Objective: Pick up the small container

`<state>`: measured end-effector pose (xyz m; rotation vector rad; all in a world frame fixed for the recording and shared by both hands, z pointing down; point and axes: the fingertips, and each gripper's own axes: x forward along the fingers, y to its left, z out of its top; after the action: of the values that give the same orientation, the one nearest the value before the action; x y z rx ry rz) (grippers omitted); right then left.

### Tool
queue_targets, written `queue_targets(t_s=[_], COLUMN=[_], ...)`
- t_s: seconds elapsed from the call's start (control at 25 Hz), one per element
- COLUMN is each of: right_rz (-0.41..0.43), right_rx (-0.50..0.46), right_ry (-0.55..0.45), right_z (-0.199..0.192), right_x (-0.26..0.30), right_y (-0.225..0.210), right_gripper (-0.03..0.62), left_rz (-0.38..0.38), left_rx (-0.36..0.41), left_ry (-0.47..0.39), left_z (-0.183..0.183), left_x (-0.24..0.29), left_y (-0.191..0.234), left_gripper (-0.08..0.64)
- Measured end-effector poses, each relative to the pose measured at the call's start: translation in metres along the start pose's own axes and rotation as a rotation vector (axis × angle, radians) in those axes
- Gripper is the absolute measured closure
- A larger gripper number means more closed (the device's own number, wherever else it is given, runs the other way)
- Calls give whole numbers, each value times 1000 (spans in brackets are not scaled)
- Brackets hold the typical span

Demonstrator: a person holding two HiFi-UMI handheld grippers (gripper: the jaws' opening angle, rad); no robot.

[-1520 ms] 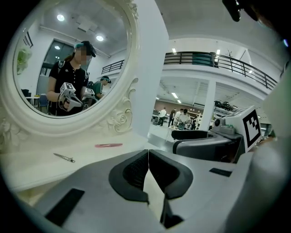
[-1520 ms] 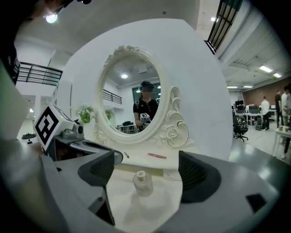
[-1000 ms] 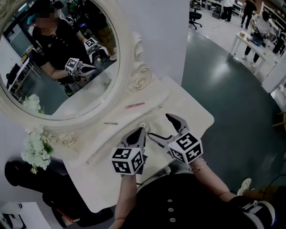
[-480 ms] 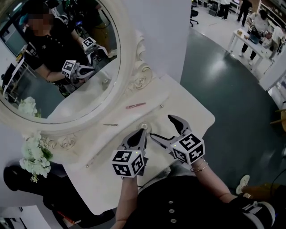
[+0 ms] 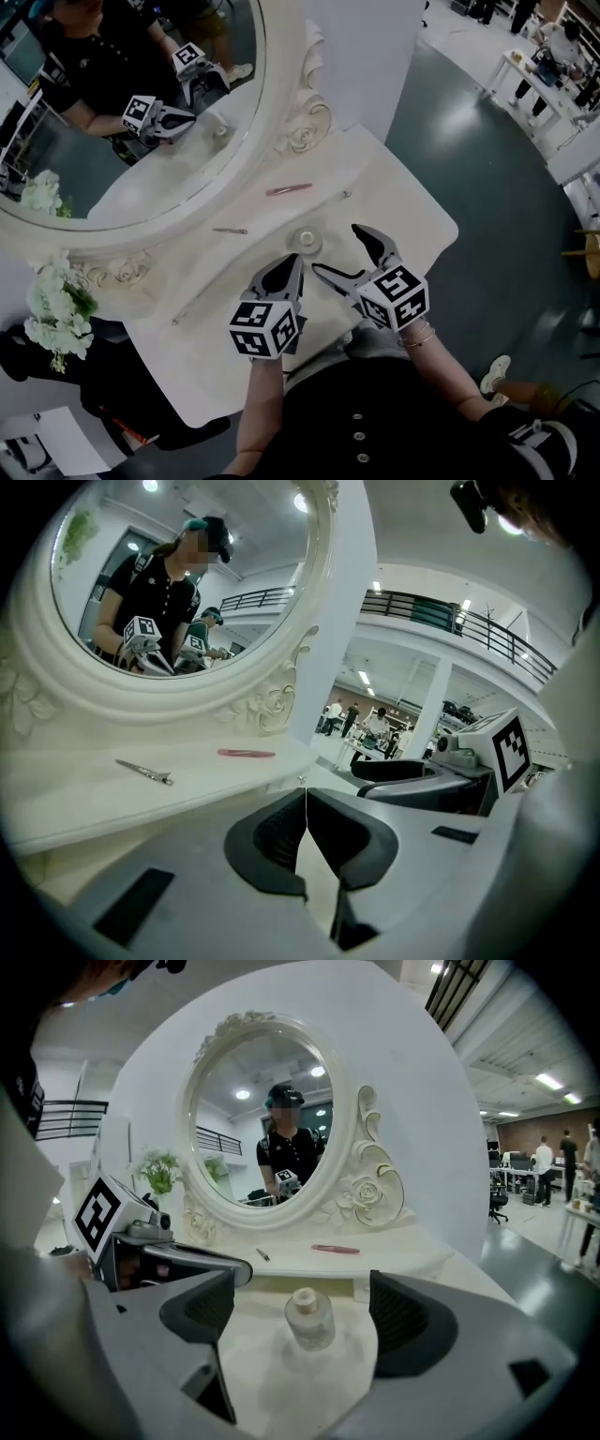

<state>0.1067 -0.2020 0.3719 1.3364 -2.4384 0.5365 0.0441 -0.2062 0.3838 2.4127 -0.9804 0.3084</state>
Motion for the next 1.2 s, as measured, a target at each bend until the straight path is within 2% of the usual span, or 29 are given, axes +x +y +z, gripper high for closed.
queue_targets(t_s=[0.44, 1.08, 1.2], right_rz=[34, 82, 78], right_rx=[2, -15, -24], right_ry=[116, 281, 267], right_z=[-42, -101, -101], right_x=[38, 83, 90], right_y=[5, 1, -4], right_gripper=[152, 149, 193], left_rz=[48, 67, 72], left_rx=[-86, -88, -98], left_ry=[70, 162, 158], left_z=[-49, -94, -99], left_x=[-3, 5, 9], left_y=[30, 55, 59], left_gripper=[548, 548, 548])
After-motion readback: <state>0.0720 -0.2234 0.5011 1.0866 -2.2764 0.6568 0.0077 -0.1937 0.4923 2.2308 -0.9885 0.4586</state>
